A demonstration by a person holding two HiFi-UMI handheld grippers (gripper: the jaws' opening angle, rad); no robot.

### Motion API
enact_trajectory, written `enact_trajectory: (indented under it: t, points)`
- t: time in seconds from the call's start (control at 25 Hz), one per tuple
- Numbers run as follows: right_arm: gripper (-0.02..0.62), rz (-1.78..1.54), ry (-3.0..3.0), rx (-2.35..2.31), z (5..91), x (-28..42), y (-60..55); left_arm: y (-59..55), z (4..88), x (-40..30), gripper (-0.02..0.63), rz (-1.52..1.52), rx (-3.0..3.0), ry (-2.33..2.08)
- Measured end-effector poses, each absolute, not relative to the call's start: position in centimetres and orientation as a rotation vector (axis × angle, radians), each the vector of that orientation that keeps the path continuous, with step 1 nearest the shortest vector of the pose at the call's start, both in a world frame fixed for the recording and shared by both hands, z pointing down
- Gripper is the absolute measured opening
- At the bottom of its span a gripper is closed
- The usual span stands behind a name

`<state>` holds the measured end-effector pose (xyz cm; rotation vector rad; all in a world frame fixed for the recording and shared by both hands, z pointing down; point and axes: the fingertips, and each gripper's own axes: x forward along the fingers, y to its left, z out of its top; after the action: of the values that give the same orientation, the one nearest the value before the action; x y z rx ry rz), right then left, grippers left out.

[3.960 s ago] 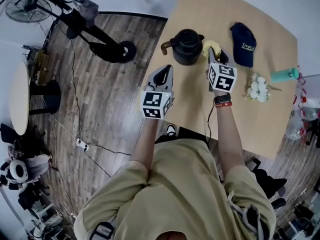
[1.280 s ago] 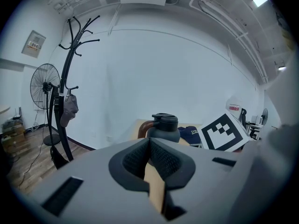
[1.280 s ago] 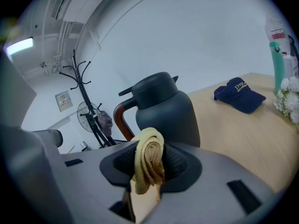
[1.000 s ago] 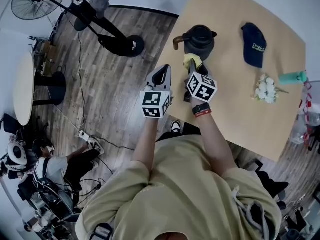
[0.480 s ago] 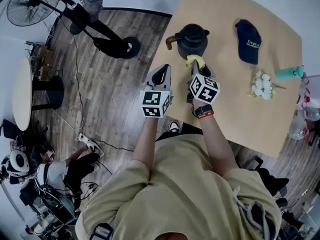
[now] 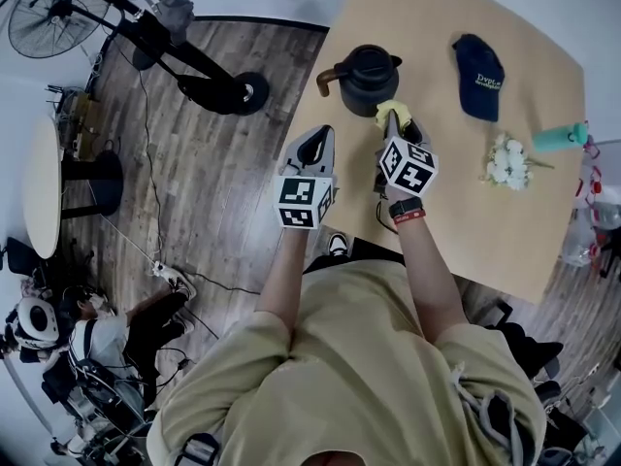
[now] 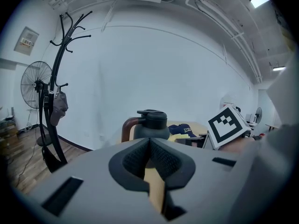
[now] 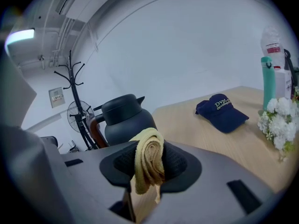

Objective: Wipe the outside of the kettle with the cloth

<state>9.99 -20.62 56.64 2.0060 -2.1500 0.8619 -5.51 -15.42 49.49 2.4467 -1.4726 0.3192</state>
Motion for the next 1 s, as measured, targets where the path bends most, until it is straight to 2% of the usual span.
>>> enact_trajectory:
  t: [0.72, 1.0]
  points:
    - [0.130, 0.723, -2.095, 2.008, 57.3, 14.3, -26.1, -15.5, 49.9, -5.5, 0.023, 0.337, 2.452, -1.469]
    - [0.130, 0.770, -2.093, 2.027, 56.7, 14.2, -24.2, -15.6, 49.9, -6.3, 0.023, 0.334, 2.441, -1.486]
